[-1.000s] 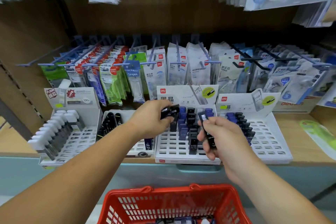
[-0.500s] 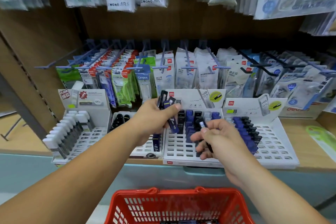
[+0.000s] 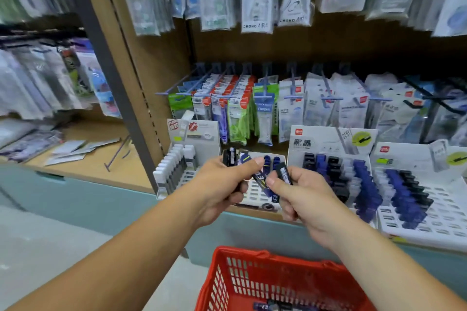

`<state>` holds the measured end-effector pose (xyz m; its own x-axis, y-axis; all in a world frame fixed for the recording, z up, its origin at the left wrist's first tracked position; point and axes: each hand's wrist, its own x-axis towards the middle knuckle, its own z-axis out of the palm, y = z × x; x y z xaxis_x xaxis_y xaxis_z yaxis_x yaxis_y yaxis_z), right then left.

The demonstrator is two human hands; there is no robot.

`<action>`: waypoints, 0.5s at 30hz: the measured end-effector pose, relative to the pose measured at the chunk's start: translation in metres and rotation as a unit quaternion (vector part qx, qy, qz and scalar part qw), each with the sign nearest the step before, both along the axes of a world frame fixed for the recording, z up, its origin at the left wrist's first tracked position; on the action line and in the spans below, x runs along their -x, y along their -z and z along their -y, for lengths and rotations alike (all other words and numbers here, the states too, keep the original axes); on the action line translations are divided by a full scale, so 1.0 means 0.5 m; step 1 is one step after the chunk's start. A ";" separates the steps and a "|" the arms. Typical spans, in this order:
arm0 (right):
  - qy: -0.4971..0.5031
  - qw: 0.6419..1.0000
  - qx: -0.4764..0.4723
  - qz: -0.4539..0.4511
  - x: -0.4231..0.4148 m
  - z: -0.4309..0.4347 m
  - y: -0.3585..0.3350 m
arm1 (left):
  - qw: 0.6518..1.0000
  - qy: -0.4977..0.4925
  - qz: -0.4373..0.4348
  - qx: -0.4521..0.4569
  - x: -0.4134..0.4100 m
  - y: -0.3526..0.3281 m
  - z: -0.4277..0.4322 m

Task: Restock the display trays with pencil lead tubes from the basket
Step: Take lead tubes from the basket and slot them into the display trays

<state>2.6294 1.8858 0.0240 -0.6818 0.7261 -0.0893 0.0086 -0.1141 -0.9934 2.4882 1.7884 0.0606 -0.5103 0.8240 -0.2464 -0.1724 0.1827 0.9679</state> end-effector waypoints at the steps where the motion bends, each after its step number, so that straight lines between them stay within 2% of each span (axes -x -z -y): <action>1: 0.002 1.000 0.003 -0.003 0.007 0.005 0.003 | 1.000 -0.007 0.018 -0.005 0.008 0.007 0.008; 8: -0.010 1.000 0.000 0.015 0.031 0.024 0.027 | 0.996 -0.025 0.089 -0.014 0.055 0.050 0.020; 15: -0.017 1.000 0.003 0.024 0.041 0.017 0.054 | 0.995 -0.019 0.099 -0.008 0.085 0.073 0.009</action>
<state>2.6088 1.8774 -0.0031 -0.7008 0.7019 -0.1272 0.0604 -0.1193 -0.9910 2.4458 1.7837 0.0242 -0.4835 0.8098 -0.3323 -0.3669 0.1572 0.9169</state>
